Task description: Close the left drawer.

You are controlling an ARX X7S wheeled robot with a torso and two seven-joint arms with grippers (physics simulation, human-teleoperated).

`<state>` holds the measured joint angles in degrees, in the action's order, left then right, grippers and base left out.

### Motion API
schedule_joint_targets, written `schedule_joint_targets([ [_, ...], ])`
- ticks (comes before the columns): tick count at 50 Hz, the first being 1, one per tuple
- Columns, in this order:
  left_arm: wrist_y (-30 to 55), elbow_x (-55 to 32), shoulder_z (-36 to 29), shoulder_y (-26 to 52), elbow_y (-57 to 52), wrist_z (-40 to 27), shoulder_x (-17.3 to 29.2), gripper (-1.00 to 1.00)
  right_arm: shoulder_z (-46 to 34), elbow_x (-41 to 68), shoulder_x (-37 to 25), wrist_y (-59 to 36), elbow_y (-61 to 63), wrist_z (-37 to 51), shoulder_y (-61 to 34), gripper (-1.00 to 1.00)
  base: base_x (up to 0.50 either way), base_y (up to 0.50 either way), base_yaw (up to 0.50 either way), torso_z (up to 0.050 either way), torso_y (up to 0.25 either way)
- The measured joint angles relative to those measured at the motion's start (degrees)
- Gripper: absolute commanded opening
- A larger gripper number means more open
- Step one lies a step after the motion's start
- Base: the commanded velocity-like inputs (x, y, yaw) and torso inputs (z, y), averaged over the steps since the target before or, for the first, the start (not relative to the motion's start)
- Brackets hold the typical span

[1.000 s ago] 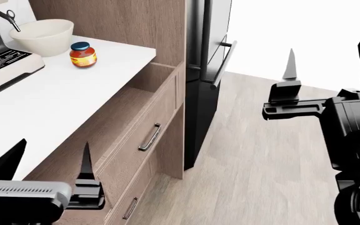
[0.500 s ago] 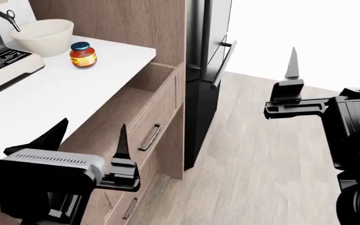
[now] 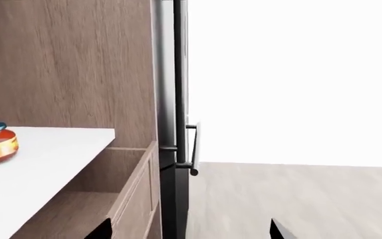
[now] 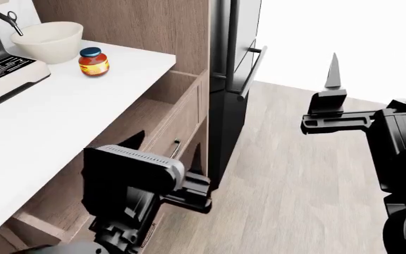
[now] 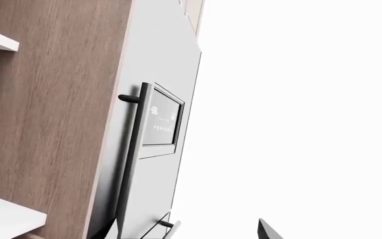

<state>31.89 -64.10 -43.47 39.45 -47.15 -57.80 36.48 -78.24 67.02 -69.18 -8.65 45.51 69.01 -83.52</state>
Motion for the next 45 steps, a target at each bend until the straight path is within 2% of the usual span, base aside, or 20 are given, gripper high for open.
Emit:
schedule_joint_targets([
  [19, -1.4, 3.1, -4.5, 0.3, 13.3, 8.8, -5.8, 1.00, 0.0, -0.6, -0.5, 0.9, 0.0, -0.4, 1.1, 1.00, 0.00, 0.00, 0.00, 0.000, 0.000],
  [45, -10.8, 13.1, -8.6, -2.9, 33.9, 21.0, -13.0, 1.00, 0.2, -1.2, -0.7, 1.9, -0.1, -1.0, 2.4, 1.00, 0.00, 0.00, 0.00, 0.000, 0.000],
])
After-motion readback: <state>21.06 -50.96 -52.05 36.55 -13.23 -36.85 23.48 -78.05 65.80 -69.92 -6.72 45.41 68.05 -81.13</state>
